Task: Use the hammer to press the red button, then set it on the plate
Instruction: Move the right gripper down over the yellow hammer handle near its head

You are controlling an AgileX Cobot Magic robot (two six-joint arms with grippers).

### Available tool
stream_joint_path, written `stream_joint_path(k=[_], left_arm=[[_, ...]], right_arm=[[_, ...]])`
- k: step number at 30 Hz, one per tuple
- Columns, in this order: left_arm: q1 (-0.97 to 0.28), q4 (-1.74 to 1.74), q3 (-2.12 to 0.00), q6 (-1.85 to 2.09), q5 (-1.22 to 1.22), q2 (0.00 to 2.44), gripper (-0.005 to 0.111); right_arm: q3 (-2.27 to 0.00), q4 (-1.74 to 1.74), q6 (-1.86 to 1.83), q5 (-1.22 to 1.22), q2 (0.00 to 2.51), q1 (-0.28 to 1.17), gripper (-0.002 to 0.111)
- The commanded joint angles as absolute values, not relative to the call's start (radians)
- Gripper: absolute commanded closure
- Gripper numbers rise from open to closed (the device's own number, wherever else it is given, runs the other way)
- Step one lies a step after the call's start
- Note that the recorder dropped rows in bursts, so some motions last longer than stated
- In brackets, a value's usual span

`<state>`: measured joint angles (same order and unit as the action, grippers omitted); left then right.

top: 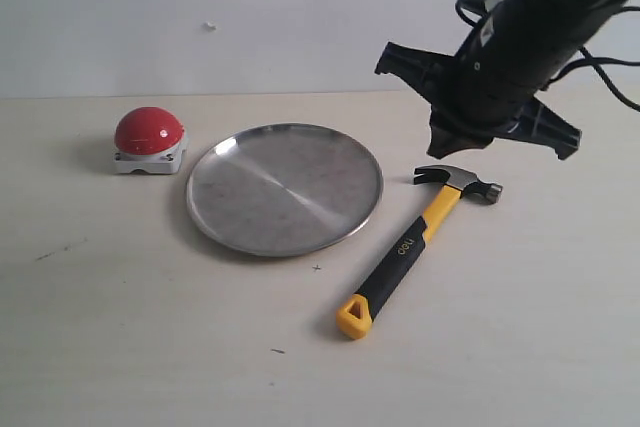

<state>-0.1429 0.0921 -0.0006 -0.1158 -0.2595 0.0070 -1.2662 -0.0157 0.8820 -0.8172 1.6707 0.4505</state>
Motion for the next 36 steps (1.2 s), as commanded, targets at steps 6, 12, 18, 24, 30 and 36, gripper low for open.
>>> stream_joint_path(k=[6, 12, 18, 24, 30, 36], left_arm=[[-0.140, 0.084, 0.000, -0.123, -0.256, 0.000, 0.107], [-0.140, 0.084, 0.000, -0.123, -0.256, 0.000, 0.107], [-0.140, 0.084, 0.000, -0.123, -0.256, 0.000, 0.107], [-0.140, 0.084, 0.000, -0.123, -0.256, 0.000, 0.107], [-0.140, 0.084, 0.000, -0.123, -0.256, 0.000, 0.107], [-0.140, 0.084, 0.000, -0.123, -0.256, 0.000, 0.107]], right_arm=[[-1.542, -0.190, 0.828, -0.966, 1.888, 0.453, 0.108], [-1.601, -0.157, 0.767, -0.978, 1.973, 0.434, 0.108], [-1.599, 0.000, 0.697, -1.016, 2.011, 0.341, 0.108], [-1.578, -0.015, 0.701, -1.008, 2.020, 0.306, 0.108], [-1.575, -0.031, 0.701, -0.993, 2.059, 0.303, 0.108], [-1.575, -0.038, 0.731, -0.907, 2.116, 0.303, 0.100]])
